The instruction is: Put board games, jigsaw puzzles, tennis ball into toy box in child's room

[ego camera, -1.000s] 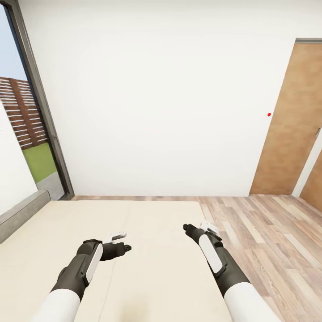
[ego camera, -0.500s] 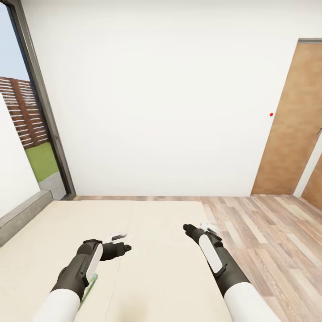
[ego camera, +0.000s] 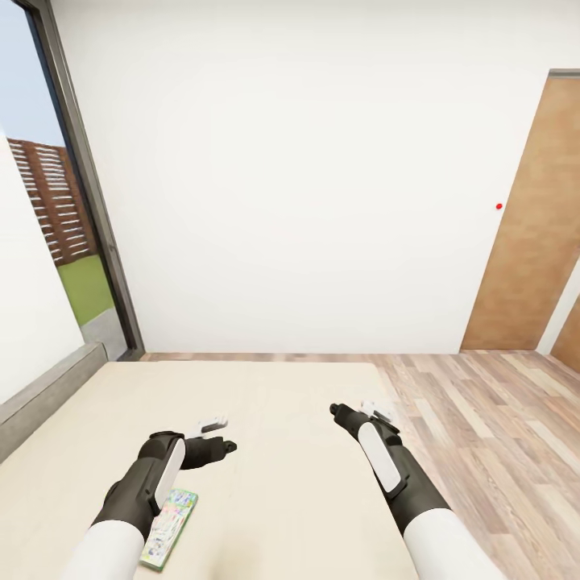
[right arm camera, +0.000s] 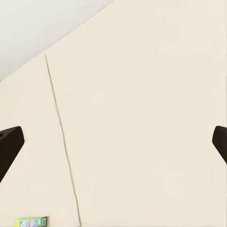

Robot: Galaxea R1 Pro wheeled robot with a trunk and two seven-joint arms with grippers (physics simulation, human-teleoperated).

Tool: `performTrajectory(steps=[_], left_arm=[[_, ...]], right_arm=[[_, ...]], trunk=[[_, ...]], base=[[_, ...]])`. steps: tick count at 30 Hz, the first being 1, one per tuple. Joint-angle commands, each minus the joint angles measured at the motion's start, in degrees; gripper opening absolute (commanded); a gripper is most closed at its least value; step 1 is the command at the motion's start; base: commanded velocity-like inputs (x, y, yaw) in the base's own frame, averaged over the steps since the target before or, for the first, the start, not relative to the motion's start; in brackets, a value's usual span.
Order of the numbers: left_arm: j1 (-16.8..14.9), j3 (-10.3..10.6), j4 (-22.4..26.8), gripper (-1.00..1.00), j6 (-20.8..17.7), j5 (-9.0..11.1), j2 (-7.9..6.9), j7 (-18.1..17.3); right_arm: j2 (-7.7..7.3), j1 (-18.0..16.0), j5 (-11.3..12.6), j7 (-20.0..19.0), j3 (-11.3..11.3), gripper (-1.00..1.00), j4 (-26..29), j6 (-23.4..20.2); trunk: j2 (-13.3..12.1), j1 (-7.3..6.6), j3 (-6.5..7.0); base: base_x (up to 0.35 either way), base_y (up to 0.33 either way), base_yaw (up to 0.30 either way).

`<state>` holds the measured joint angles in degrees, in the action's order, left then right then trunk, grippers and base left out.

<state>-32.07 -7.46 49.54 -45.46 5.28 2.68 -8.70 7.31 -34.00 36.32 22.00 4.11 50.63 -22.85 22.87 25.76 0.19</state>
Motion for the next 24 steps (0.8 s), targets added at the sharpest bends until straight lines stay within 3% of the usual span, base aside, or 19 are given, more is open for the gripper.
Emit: performTrajectory(steps=[1, 24], left_arm=[[-0.01, -0.23, 0.03, 1.0, -0.33, 0.39, 0.05, 0.0], [-0.01, -0.28, 0.03, 1.0, -0.33, 0.4, 0.05, 0.0]], right_arm=[[-0.02, -0.02, 0.51, 0.51, 0.12, 1.0, 0.08, -0.09], [-0.02, -0.02, 0.51, 0.51, 0.11, 1.0, 0.08, -0.17]], trunk=[[0.05, 0.02, -0.03], [0.05, 0.02, -0.03]], base=[[0.0, 0.263, 0.0], [0.0, 0.251, 0.0]])
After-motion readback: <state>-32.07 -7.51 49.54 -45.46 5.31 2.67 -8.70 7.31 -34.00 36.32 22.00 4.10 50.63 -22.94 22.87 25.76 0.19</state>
